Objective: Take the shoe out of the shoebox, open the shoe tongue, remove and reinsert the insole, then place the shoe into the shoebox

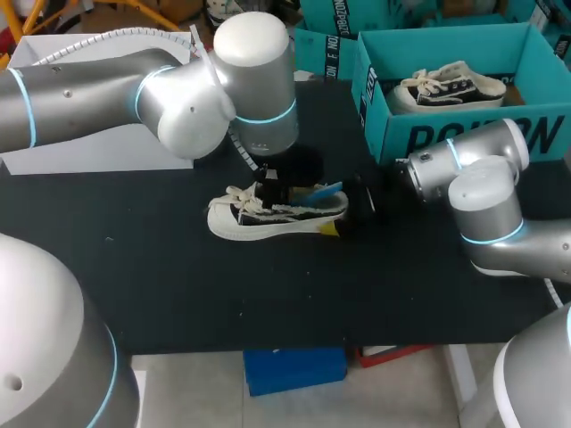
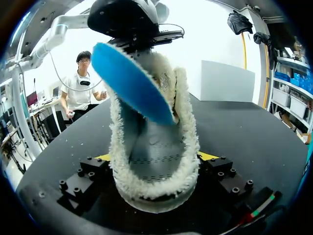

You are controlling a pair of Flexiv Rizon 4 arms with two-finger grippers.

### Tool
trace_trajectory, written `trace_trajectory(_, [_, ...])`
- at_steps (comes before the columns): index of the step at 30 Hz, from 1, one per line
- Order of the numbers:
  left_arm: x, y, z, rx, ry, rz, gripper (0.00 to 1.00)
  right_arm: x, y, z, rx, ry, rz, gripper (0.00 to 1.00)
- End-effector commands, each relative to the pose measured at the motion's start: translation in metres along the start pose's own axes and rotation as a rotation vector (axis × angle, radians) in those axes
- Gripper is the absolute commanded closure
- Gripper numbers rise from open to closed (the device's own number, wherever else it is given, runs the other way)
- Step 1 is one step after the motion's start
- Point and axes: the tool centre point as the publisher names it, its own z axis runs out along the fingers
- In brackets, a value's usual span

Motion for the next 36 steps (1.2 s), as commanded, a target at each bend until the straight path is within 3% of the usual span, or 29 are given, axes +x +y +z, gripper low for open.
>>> trace_trajectory(1, [-0.01, -0.016, 0.005, -0.038, 0.013, 0.005, 1.0, -0.001, -0.004, 0.0, 0.001, 0.001, 0.002, 1.0])
trace_trajectory(5, [-0.016, -0.026, 0.001, -0.039, 0.007, 0.016, 1.0, -0.001, -0.004, 0.0, 0.001, 0.001, 0.002, 1.0])
trace_trajectory(7, [-0.019, -0.03, -0.001, -0.05, -0.003, 0.024, 0.67, -0.001, -0.004, 0.0, 0.001, 0.001, 0.002, 1.0])
trace_trajectory(10, [-0.021, -0.034, -0.002, -0.056, -0.006, 0.029, 0.53, -0.001, -0.004, 0.0, 0.001, 0.001, 0.002, 1.0])
trace_trajectory(11, [-0.022, -0.034, -0.002, -0.059, -0.004, 0.032, 0.27, -0.001, -0.004, 0.0, 0.001, 0.001, 0.002, 1.0])
trace_trajectory(12, [-0.022, -0.035, -0.002, -0.061, -0.003, 0.034, 0.06, -0.001, -0.004, 0.0, 0.001, 0.001, 0.002, 1.0])
trace_trajectory(13, [-0.022, -0.035, -0.002, -0.062, -0.003, 0.035, 0.0, -0.001, -0.004, 0.0, 0.001, 0.001, 0.002, 1.0])
trace_trajectory(17, [-0.024, -0.036, -0.011, -0.041, -0.017, 0.041, 0.02, -0.001, -0.004, 0.0, 0.001, 0.001, 0.002, 1.0])
trace_trajectory(19, [-0.024, -0.038, -0.02, -0.016, -0.041, 0.061, 0.28, -0.001, -0.004, 0.0, 0.001, 0.001, 0.002, 1.0])
trace_trajectory(20, [-0.024, -0.041, -0.027, 0.011, -0.066, 0.094, 0.33, -0.001, -0.004, 0.0, 0.001, 0.001, 0.002, 1.0])
trace_trajectory(22, [-0.02, -0.049, -0.038, 0.036, -0.094, 0.158, 0.25, -0.001, -0.004, 0.0, 0.001, 0.001, 0.002, 1.0])
trace_trajectory(23, [-0.019, -0.053, -0.042, 0.037, -0.11, 0.175, 0.27, -0.001, -0.004, 0.0, 0.001, 0.001, 0.002, 1.0])
trace_trajectory(25, [-0.015, -0.062, -0.047, 0.039, -0.127, 0.213, 0.46, -0.001, -0.004, 0.0, 0.001, 0.001, 0.002, 1.0])
trace_trajectory(26, [-0.012, -0.066, -0.047, 0.039, -0.134, 0.222, 0.51, -0.001, -0.004, 0.0, 0.001, 0.001, 0.002, 1.0])
trace_trajectory(36, [0.01, -0.077, -0.024, -0.013, -0.209, 0.146, 0.55, -0.001, -0.004, 0.0, 0.001, 0.001, 0.002, 1.0])
